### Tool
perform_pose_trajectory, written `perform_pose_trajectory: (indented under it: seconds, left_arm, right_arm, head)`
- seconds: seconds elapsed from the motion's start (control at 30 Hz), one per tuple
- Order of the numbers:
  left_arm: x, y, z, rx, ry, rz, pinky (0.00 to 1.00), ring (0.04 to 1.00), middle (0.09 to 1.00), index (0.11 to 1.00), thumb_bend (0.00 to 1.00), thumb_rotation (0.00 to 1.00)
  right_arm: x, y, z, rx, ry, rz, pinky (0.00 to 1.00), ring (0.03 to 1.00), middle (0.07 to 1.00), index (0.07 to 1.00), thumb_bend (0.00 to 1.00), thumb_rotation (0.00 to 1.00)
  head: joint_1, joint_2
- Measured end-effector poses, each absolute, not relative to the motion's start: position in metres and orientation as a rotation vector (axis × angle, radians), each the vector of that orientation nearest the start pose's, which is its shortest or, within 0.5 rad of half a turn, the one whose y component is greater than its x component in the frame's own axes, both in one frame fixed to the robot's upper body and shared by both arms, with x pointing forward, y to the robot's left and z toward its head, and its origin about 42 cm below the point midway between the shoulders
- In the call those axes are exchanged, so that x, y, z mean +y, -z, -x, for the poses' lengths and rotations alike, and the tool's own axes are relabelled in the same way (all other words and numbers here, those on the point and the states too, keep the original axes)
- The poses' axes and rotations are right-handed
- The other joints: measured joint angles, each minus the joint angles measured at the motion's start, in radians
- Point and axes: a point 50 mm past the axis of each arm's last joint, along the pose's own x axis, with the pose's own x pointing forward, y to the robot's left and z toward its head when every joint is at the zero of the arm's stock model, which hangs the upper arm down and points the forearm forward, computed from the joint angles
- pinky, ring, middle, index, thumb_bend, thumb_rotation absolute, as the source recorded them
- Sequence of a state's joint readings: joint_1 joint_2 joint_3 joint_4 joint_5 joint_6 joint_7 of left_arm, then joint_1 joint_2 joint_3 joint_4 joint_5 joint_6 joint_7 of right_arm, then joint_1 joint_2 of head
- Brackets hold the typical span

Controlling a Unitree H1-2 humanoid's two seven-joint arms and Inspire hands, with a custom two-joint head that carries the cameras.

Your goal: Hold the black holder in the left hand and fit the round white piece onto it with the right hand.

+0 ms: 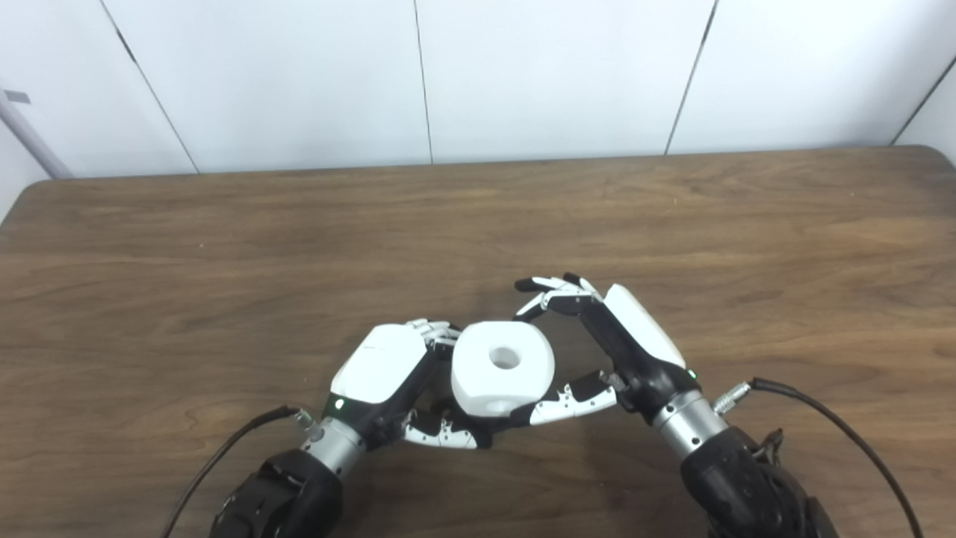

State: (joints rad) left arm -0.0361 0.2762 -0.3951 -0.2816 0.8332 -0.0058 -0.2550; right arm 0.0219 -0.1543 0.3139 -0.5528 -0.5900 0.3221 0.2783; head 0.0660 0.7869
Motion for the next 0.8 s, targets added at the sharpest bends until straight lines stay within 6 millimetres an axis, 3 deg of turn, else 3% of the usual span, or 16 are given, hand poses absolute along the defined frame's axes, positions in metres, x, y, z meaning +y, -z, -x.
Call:
perform_pose_trajectory:
  seconds: [0.8]
  left_arm:
    - [0.1658,-0.1510,-0.2637,-0.307,0.546,-1.090,0.87,0.837,0.769,0.484,0.52,0.05]
  right_arm:
    - [-0.1616,-0.2015,-0.2399,-0.195,-0.358,0.685,1.00,0.901,0.850,0.484,0.52,0.14]
  head:
    - [0.023,0.003]
